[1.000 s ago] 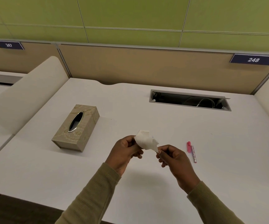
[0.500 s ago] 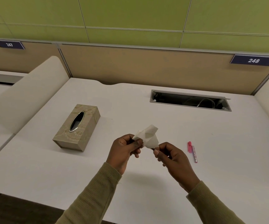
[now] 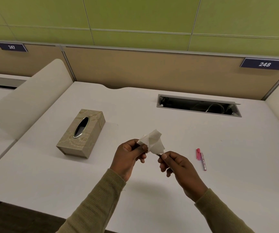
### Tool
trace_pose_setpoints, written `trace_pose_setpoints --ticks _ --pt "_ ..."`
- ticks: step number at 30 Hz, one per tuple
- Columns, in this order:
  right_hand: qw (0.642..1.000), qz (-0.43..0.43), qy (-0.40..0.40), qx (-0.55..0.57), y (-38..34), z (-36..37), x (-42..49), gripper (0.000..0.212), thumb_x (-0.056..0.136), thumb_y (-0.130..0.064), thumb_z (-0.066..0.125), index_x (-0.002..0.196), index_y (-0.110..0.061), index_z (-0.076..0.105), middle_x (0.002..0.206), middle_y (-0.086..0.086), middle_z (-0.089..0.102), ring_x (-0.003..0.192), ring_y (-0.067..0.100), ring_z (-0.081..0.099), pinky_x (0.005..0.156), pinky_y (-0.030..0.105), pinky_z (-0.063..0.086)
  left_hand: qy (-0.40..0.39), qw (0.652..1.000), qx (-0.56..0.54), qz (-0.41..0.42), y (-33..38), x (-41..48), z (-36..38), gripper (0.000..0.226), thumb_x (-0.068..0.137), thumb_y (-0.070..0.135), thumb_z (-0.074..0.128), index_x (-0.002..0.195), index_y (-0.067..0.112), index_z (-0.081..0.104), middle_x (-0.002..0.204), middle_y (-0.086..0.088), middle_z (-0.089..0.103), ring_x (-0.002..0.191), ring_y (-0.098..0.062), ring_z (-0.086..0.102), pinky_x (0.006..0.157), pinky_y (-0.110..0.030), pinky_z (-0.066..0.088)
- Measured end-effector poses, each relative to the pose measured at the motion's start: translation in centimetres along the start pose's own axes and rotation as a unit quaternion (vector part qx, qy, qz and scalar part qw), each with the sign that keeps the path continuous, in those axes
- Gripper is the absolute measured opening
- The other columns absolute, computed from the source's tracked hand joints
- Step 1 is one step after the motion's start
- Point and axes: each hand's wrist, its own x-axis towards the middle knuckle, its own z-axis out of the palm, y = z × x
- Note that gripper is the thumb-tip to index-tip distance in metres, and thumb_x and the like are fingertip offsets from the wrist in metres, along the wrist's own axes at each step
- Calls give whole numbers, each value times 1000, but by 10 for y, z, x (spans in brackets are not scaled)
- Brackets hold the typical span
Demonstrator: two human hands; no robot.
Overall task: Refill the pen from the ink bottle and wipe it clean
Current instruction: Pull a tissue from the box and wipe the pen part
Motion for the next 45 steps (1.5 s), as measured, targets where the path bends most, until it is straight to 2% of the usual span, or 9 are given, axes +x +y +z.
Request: trace_pose_setpoints --ticks 5,17,24,27,30,33,39,42,45 --pt "1000 11 -6 25 -1 0 0 30 104 -20 49 89 -5 70 72 3 64 68 12 58 60 26 45 5 1000 5 9 0 1 0 11 87 -3 61 90 2 70 71 -8 63 59 -19 51 55 -31 44" --pt "983 -85 87 -137 3 -1 2 8 92 -21 70 85 -25 67 79 -12 68 68 1 56 61 15 44 49 999 -9 -19 -5 10 -5 5 87 3 65 89 0 69 69 -7 61 59 -19 51 52 -30 45" --pt "991 -28 120 -57 10 -13 2 8 90 -21 71 84 -26 70 80 -6 72 74 7 60 69 32 49 171 984 -19 -42 -4 24 -22 7 88 9 66 84 4 67 72 -8 60 59 -18 52 50 -30 43" --pt "992 -10 125 -1 10 -16 0 8 92 -17 69 85 -22 70 75 -2 69 70 9 60 66 32 48 195 978 64 -37 -5 28 -27 11 89 12 64 87 1 67 74 -12 63 60 -21 56 53 -32 47" --pt "992 -5 121 31 10 -10 1 4 92 -14 68 88 -15 70 74 -2 67 68 9 61 65 31 48 170 968 184 -10 -8 24 -23 4 88 11 64 91 10 66 73 -12 65 57 -18 56 51 -29 48" --pt "991 -5 125 38 9 -1 4 5 91 -13 69 87 -14 70 72 -2 67 67 9 60 61 28 47 113 964 238 17 -11 21 -13 21 86 9 63 97 27 68 78 -15 66 56 -15 57 53 -27 48" --pt "991 -2 137 6 11 5 10 8 90 -16 71 83 -19 70 73 3 68 65 11 57 60 30 48 23 997 65 -45 -4 14 0 18 92 2 58 104 7 70 85 -14 69 60 -19 56 52 -30 49" --pt "991 -7 136 -11 10 5 11 8 91 -18 71 83 -21 70 77 9 69 65 11 56 61 30 48 -27 993 -69 -94 0 13 -4 20 94 1 51 102 -3 69 82 -16 64 67 -22 57 58 -30 53" --pt "992 -13 126 -20 8 6 12 8 90 -18 71 84 -21 70 76 8 69 64 10 56 61 31 48 -53 990 -93 -96 -1 13 -7 22 93 -1 51 107 -5 67 84 -15 65 69 -20 58 62 -29 53"
